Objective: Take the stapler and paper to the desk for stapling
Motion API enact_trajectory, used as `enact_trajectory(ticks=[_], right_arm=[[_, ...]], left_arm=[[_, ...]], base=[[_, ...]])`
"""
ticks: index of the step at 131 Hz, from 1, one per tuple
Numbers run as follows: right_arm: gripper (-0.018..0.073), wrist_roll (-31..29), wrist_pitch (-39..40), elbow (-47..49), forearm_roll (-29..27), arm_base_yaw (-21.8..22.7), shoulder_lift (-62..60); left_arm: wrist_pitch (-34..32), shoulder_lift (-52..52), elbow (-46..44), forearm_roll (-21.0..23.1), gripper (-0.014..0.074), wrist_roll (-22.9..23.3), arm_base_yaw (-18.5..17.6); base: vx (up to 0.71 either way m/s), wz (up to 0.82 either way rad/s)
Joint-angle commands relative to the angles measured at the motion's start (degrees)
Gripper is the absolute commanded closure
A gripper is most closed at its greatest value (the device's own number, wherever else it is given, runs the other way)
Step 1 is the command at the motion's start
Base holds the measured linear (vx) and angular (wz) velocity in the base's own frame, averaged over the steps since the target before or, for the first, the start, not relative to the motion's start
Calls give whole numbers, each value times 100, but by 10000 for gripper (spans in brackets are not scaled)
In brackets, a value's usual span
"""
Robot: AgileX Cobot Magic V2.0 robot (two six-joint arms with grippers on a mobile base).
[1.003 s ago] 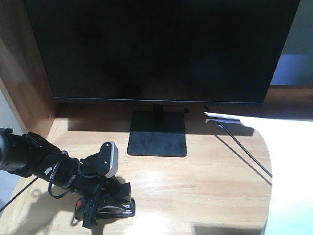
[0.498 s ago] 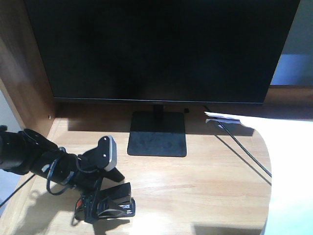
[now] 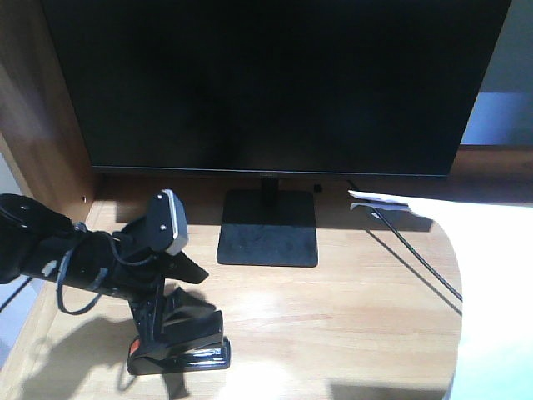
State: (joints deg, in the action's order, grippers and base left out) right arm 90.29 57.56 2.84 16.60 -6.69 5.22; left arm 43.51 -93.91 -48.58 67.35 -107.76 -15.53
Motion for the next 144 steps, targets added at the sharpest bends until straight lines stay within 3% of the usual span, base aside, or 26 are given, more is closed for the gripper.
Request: enact_trajectory(ticks=[1,43,144], right_arm=[[565,-38,196,135,-59,40,83],[565,-38,196,135,-59,40,83],[565,-38,196,135,-59,40,83]], left_arm=[[89,416,-138,207,333,72,-13],[163,626,-138,-166,603,72,-13],[516,-241,-138,-186,603,15,-42]], base=[[0,0],[0,0],[0,0]])
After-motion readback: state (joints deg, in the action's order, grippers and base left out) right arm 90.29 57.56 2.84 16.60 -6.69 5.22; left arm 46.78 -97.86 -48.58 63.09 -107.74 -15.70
